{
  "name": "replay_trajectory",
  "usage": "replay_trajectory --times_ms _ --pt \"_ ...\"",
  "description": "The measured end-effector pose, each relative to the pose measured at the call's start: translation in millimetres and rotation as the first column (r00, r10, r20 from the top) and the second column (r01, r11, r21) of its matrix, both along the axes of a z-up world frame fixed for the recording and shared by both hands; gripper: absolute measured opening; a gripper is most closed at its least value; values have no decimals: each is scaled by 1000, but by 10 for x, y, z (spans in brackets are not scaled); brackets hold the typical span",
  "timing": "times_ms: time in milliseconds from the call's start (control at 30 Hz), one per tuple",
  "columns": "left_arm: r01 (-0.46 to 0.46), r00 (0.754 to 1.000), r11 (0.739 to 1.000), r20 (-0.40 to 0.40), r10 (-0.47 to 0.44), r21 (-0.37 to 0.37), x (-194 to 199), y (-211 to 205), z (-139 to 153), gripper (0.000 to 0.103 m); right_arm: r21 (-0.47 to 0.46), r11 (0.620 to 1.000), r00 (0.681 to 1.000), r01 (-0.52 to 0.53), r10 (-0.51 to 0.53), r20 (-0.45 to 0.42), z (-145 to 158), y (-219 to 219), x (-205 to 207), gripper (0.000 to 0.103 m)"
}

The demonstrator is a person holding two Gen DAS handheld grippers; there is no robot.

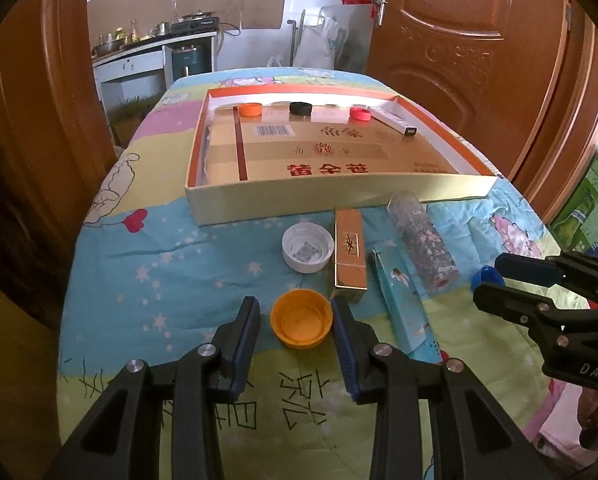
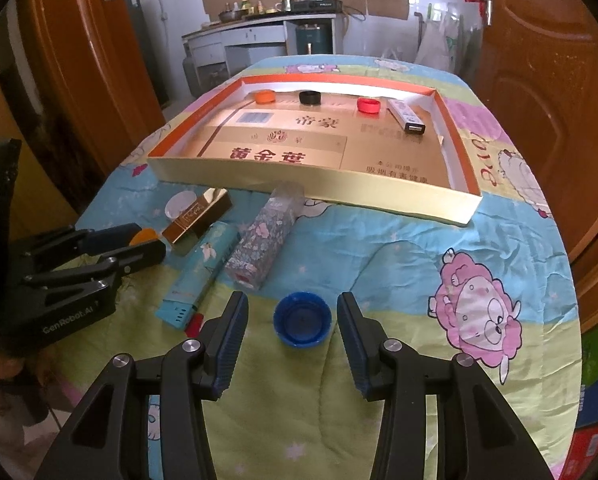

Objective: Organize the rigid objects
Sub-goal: 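Close the right tool on the blue cap while the left tool grasps the yellow-orange cap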

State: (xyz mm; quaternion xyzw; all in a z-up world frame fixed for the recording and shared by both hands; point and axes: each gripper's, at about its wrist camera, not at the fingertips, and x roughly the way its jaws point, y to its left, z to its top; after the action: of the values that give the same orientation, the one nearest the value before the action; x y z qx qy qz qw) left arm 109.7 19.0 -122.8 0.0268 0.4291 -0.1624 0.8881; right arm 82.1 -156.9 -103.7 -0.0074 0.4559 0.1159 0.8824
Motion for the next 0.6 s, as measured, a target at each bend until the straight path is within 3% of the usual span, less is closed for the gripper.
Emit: replay_trajectory --times_ms 467,533,600 --pt "-3 1000 999 17 4 -37 -28 39 0 30 -1 1000 1000 -1 1 -19 -101 -8 33 47" --pt "-4 1000 999 17 5 -40 -35 42 2 30 -12 1000 1000 -2 2 -15 -104 2 28 42" --pt "-6 1000 999 16 7 -49 -37 53 5 30 -35 999 1000 5 -5 -9 -106 8 21 31"
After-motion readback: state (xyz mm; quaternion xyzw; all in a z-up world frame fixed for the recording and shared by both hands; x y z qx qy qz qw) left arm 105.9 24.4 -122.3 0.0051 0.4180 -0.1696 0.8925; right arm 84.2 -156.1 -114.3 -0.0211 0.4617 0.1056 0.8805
